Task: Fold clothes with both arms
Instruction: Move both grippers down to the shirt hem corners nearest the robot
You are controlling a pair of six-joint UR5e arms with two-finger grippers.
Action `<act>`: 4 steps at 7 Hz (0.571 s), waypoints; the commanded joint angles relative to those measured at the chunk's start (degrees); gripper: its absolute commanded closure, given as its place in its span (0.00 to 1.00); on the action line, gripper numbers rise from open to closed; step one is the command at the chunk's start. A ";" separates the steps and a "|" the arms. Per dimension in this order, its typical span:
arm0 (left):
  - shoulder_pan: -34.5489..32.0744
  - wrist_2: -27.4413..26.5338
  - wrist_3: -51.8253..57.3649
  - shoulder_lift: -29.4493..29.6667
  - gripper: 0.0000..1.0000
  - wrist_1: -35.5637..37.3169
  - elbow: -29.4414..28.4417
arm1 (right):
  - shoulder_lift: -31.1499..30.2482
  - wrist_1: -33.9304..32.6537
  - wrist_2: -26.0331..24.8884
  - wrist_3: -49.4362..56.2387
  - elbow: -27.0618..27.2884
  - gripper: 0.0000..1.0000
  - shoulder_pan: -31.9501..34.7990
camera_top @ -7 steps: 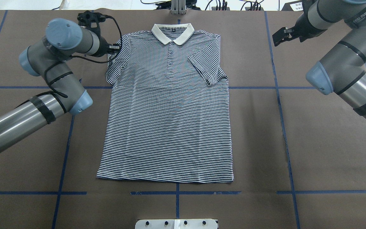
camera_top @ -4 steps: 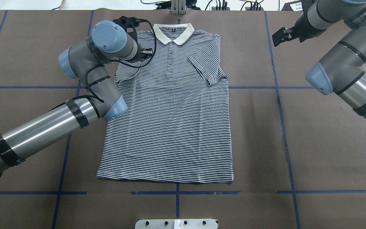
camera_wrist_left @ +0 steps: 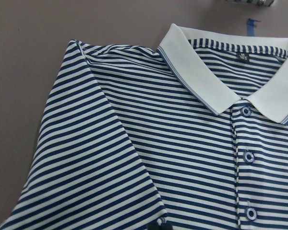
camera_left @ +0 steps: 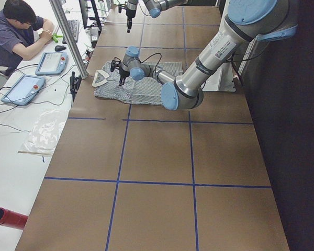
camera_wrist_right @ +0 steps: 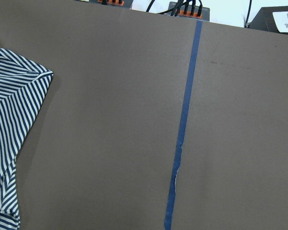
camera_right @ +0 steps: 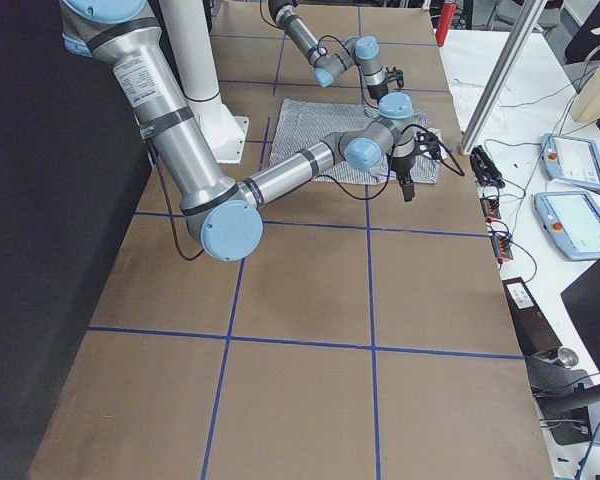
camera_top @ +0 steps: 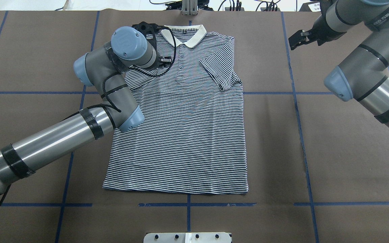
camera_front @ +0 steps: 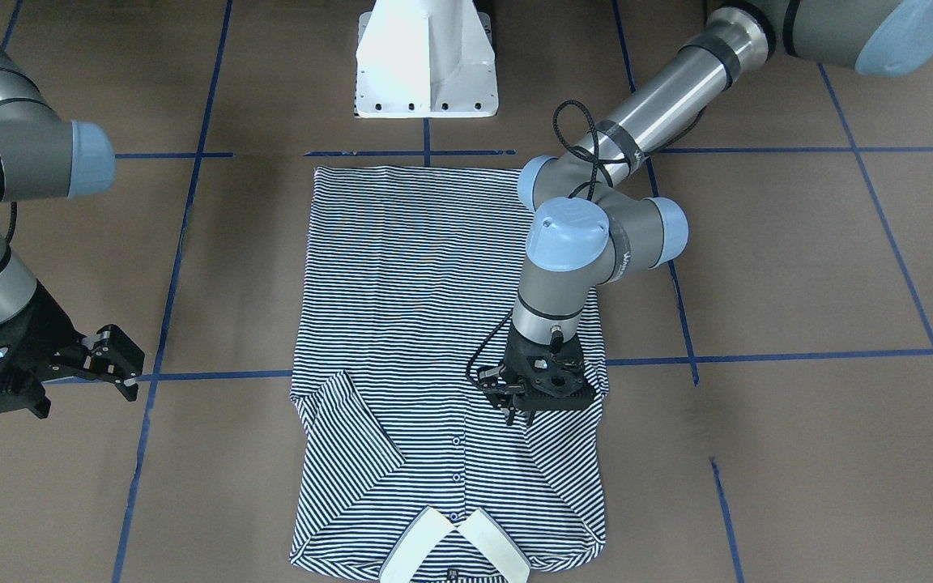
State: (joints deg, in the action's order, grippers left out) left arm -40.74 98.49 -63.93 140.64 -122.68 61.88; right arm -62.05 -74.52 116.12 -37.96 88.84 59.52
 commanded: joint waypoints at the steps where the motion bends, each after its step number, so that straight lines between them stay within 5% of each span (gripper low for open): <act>1: -0.31 1.96 5.97 -1.84 0.00 0.77 4.36 | 0.00 0.07 0.16 -1.14 0.80 0.00 -0.72; 4: -0.40 4.17 6.45 -12.47 0.00 3.39 19.81 | -0.78 0.07 -0.71 -17.79 8.24 0.00 -9.66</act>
State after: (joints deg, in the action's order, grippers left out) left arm -41.09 102.17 -57.75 131.88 -121.16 75.70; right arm -62.28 -74.39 115.97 -48.89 93.48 53.35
